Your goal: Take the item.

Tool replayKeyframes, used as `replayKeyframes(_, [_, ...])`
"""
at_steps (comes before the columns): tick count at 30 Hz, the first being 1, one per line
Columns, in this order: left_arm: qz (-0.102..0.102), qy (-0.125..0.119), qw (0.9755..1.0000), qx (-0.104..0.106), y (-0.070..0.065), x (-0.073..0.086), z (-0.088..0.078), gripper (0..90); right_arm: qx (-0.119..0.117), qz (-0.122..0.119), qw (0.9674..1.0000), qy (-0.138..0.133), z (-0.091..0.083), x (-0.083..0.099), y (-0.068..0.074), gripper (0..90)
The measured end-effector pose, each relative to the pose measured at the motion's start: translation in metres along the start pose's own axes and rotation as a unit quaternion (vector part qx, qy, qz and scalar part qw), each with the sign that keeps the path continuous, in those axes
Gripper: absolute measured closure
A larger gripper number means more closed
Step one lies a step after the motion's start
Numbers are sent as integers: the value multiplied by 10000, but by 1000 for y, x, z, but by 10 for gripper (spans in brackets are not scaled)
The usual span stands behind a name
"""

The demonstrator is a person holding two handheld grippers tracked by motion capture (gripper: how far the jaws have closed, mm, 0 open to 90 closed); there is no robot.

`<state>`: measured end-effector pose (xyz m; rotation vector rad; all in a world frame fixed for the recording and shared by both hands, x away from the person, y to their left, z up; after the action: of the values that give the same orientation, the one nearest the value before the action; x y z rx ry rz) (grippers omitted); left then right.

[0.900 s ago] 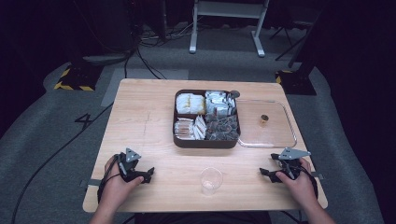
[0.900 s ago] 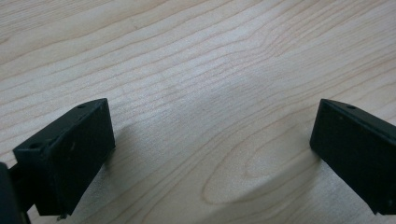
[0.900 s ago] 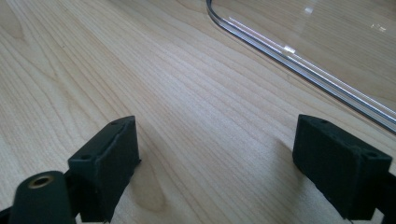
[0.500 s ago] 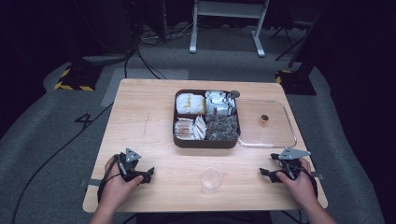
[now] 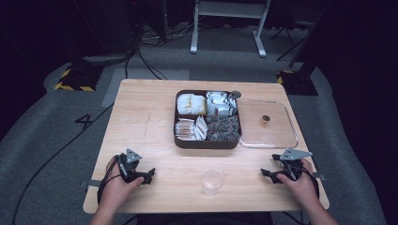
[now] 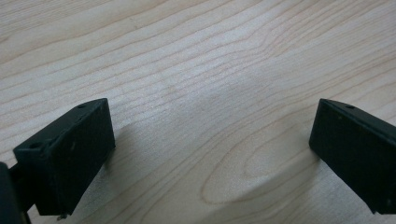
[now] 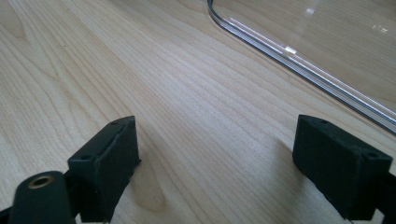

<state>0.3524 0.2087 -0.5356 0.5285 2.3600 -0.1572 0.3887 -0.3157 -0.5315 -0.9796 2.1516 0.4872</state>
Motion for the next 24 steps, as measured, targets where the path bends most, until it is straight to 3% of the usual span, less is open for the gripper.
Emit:
replayKeyframes(1, [20, -69, 10000, 42, -1, 0, -1, 27, 0, 0, 10000, 1, 0, 0, 0, 146])
replayKeyframes(2, [29, -139, 9999, 55, -1, 0, -2, 161, -1, -1, 10000, 0, 0, 0, 0, 146])
replayKeyframes(3, [63, -157, 9998, 93, -1, -1, -4, 213, -1, 0, 10000, 1, 0, 0, 0, 146])
replayKeyframes(7, [111, 53, 9999, 105, -1, -4, -10, 288, 0, -1, 10000, 0, 0, 0, 0, 146])
replayKeyframes(8, [69, 40, 9998, 162, -2, -5, -12, 327, 0, 1, 10000, 1, 0, 0, 0, 146])
replayKeyframes(9, [-52, 23, 9991, 409, -5, -9, -18, 348, 0, -1, 10000, 1, 0, 0, 0, 146])
replayKeyframes(19, [44, -268, 9975, 649, -14, -32, -44, 358, 9, -9, 10000, -2, 0, 0, 0, 150])
replayKeyframes(24, [198, -435, 9963, 714, -20, -51, -56, 359, 8, -3, 10000, -6, 0, 0, 0, 153])
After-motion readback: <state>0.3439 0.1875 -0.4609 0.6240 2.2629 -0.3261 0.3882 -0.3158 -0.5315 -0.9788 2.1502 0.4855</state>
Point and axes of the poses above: each handheld gripper's, and its own axes: z roughly forward along the jaws, x roughly out of its underside, y roughly to its left, the point moved 4 cm from there along z, roughly forward along the jaws, and after that the axes turned 4 degrees about -x, right-handed, at the moved point
